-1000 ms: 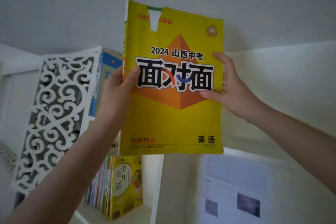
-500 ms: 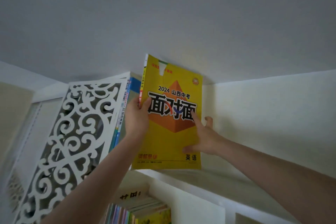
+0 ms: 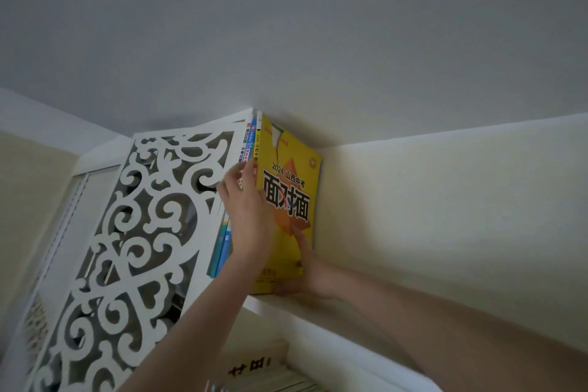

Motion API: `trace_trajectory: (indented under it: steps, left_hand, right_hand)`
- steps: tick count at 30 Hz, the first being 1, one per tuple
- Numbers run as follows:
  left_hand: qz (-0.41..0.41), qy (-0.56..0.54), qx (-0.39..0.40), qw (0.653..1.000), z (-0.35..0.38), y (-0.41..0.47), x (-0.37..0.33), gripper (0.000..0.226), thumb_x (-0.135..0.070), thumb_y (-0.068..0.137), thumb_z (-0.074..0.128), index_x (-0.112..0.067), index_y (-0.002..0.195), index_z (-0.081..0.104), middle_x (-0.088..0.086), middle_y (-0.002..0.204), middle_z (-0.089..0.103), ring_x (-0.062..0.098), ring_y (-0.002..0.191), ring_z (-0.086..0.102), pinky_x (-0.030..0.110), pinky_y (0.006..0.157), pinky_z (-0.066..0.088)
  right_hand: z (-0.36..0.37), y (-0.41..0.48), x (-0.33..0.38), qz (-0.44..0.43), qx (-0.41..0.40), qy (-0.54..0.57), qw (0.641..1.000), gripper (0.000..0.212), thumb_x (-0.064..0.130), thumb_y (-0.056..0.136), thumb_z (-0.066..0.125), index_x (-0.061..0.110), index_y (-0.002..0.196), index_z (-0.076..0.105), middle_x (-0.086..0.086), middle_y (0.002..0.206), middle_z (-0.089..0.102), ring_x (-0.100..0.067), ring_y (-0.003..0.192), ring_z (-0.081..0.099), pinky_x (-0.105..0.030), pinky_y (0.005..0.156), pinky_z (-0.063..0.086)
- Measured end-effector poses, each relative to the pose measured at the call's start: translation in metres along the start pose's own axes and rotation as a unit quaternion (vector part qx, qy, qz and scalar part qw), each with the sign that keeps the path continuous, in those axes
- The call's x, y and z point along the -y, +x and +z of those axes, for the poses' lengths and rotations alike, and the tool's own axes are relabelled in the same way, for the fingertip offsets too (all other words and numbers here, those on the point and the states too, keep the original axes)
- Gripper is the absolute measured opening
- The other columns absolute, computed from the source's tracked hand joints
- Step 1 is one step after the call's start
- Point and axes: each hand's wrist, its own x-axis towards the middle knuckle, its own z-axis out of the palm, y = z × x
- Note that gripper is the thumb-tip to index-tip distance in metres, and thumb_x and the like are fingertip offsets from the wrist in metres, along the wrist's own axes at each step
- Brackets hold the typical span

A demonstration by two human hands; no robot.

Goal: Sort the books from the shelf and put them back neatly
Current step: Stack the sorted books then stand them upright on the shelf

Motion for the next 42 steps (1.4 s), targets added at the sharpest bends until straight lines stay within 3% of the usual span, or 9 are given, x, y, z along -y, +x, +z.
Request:
trace_trajectory:
  steps: [2, 4, 7, 12, 18, 26, 33, 37, 42]
  left_hand:
    - [0.060, 0.074, 0.002, 0.995, -0.006, -0.009, 0.012, 0.064, 0.000, 0.087, 0.055, -0.016, 0.146, 0.034, 0.012, 0.147, 0.030, 0.029, 0.136, 0.024, 0.044, 0.110, 0.025]
    - [0.034, 0.123, 0.054, 0.990, -0.011, -0.023, 0.030, 0.077, -0.016, 0.088, 0.061, -0.018, 0.152, 0.017, 0.014, 0.154, 0.017, 0.032, 0.144, 0.011, 0.047, 0.114, 0.015]
    - [-0.047, 0.040, 0.159, 0.985, -0.018, -0.036, 0.052, 0.089, -0.021, 0.092, 0.060, -0.019, 0.152, -0.005, 0.013, 0.157, 0.009, 0.030, 0.146, 0.013, 0.045, 0.113, 0.023]
    - [-0.025, 0.040, 0.112, 0.993, -0.011, -0.034, 0.068, 0.086, -0.027, 0.092, 0.060, -0.019, 0.153, 0.000, 0.013, 0.159, 0.004, 0.028, 0.148, 0.002, 0.052, 0.117, 0.011]
    - [-0.059, 0.008, 0.157, 0.986, -0.015, -0.030, 0.075, 0.090, -0.036, 0.090, 0.061, -0.023, 0.153, -0.002, 0.006, 0.159, 0.009, 0.025, 0.147, 0.013, 0.054, 0.113, 0.025]
    - [-0.062, -0.003, 0.171, 0.983, -0.022, -0.043, 0.080, 0.087, -0.035, 0.093, 0.056, -0.029, 0.150, -0.010, 0.000, 0.161, -0.002, 0.015, 0.148, -0.001, 0.044, 0.117, 0.015]
    - [-0.082, -0.019, 0.197, 0.977, -0.022, -0.036, 0.078, 0.089, -0.031, 0.093, 0.057, -0.027, 0.150, -0.010, 0.000, 0.161, -0.007, 0.014, 0.147, -0.009, 0.049, 0.118, 0.008]
    - [-0.081, -0.039, 0.216, 0.972, -0.025, -0.034, 0.082, 0.088, -0.029, 0.093, 0.057, -0.025, 0.151, -0.009, 0.000, 0.160, -0.010, 0.014, 0.147, -0.012, 0.045, 0.119, 0.002]
    - [-0.073, -0.071, 0.192, 0.976, -0.025, -0.035, 0.088, 0.088, -0.023, 0.092, 0.061, -0.034, 0.147, -0.007, -0.003, 0.161, 0.003, 0.015, 0.148, 0.001, 0.050, 0.119, 0.013]
  right_hand:
    - [0.004, 0.004, 0.000, -0.007, 0.000, -0.004, 1.000, 0.117, 0.028, 0.077, 0.079, 0.037, 0.148, -0.014, -0.009, 0.156, 0.023, -0.033, 0.135, 0.037, -0.046, 0.104, 0.041]
    - [0.011, 0.012, -0.001, -0.006, -0.002, -0.025, 1.000, 0.117, 0.035, 0.076, 0.078, 0.040, 0.147, -0.015, -0.012, 0.155, 0.023, -0.035, 0.133, 0.039, -0.046, 0.105, 0.040]
    - [0.014, 0.022, 0.001, -0.015, -0.016, -0.027, 0.999, 0.124, 0.037, 0.071, 0.082, 0.039, 0.147, -0.015, -0.012, 0.156, 0.019, -0.034, 0.137, 0.034, -0.046, 0.111, 0.033]
    - [0.014, 0.022, 0.005, 0.012, 0.020, -0.030, 0.999, 0.115, 0.038, 0.080, 0.075, 0.040, 0.147, -0.019, -0.014, 0.157, 0.011, -0.033, 0.139, 0.031, -0.039, 0.110, 0.032]
    - [0.013, 0.016, 0.010, 0.016, 0.035, -0.027, 0.999, 0.108, 0.035, 0.086, 0.069, 0.042, 0.146, -0.020, -0.012, 0.159, 0.009, -0.032, 0.127, 0.046, -0.031, 0.093, 0.042]
    - [0.014, 0.016, 0.010, 0.008, 0.037, -0.031, 0.999, 0.108, 0.035, 0.085, 0.070, 0.042, 0.146, -0.019, -0.007, 0.158, 0.014, -0.030, 0.127, 0.047, -0.036, 0.100, 0.044]
    - [0.013, 0.014, 0.010, -0.004, 0.038, -0.009, 0.999, 0.102, 0.033, 0.087, 0.068, 0.040, 0.147, -0.015, -0.005, 0.159, 0.015, -0.026, 0.136, 0.037, -0.034, 0.108, 0.037]
    - [0.011, 0.012, 0.013, 0.000, 0.035, -0.019, 0.999, 0.089, 0.033, 0.094, 0.059, 0.042, 0.148, -0.011, -0.006, 0.158, 0.021, -0.021, 0.114, 0.055, -0.027, 0.089, 0.047]
    - [0.010, 0.010, 0.017, 0.000, 0.035, -0.040, 0.999, 0.086, 0.038, 0.094, 0.057, 0.043, 0.149, -0.010, -0.005, 0.159, 0.015, -0.025, 0.133, 0.041, -0.028, 0.101, 0.039]
